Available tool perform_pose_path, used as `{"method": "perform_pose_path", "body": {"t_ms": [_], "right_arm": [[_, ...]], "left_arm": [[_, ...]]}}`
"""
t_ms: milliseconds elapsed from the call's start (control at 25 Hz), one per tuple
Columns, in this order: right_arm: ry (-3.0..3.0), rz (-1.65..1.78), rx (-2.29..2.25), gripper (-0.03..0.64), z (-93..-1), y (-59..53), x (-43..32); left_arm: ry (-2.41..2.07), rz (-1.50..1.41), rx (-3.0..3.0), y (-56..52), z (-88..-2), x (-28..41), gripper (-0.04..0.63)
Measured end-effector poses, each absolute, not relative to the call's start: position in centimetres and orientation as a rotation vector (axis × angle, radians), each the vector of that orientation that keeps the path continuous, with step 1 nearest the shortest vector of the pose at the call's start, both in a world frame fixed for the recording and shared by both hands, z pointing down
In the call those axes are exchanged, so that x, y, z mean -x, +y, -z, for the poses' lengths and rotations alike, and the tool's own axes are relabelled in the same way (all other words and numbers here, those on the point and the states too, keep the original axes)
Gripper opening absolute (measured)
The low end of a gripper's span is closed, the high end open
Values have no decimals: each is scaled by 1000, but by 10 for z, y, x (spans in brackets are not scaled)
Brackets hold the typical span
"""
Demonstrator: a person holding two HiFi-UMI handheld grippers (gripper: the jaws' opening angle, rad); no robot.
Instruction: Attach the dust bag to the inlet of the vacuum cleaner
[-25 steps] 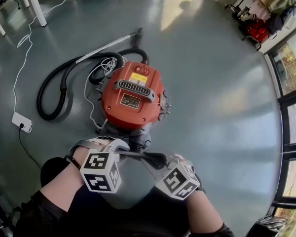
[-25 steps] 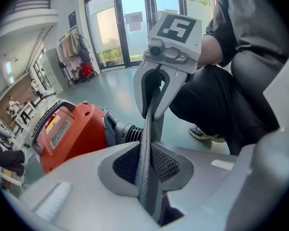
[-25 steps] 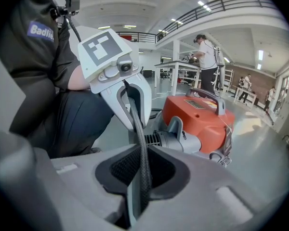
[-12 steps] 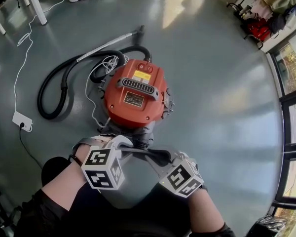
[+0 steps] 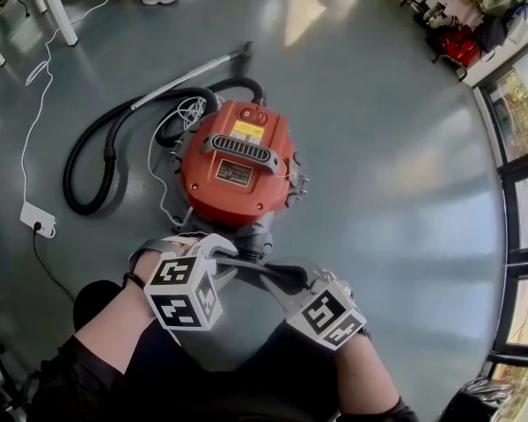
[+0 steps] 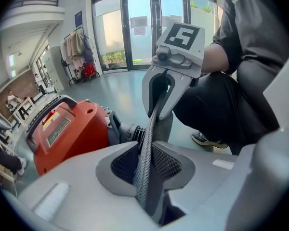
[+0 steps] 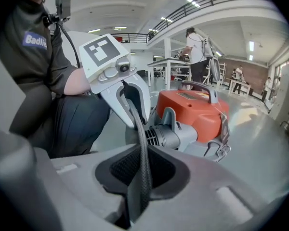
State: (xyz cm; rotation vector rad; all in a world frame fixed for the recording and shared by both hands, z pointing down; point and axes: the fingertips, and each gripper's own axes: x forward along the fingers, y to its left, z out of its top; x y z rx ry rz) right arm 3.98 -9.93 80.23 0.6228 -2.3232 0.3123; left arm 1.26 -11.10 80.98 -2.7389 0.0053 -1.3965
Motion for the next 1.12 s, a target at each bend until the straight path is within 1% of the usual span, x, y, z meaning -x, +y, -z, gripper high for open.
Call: {"method": "perform_pose_path", "body": {"t_ms": [120, 320, 560, 840, 1000, 1120], "right_arm": [[-2299, -288, -635, 40, -804, -104, -44], [-2256, -217, -576, 41, -804, -113, -42], [-2278, -272, -604, 41, -809, -112, -48], [-2259, -287, -620, 45, -808, -115, -48], [-2233, -254, -629, 68, -811, -114, -48], [-2227, -248, -645, 140, -812, -115, -49]], "left_arm": [[23, 1370, 2757, -116, -811, -15, 101], [79, 1356, 2783, -121, -810, -5, 92], [100, 1361, 2751, -124, -813, -9, 86], [131, 1363, 2765, -128, -815, -12, 98], [127, 1369, 2728, -127, -817, -10, 117], [126, 1370, 2719, -125, -818, -6, 143]]}}
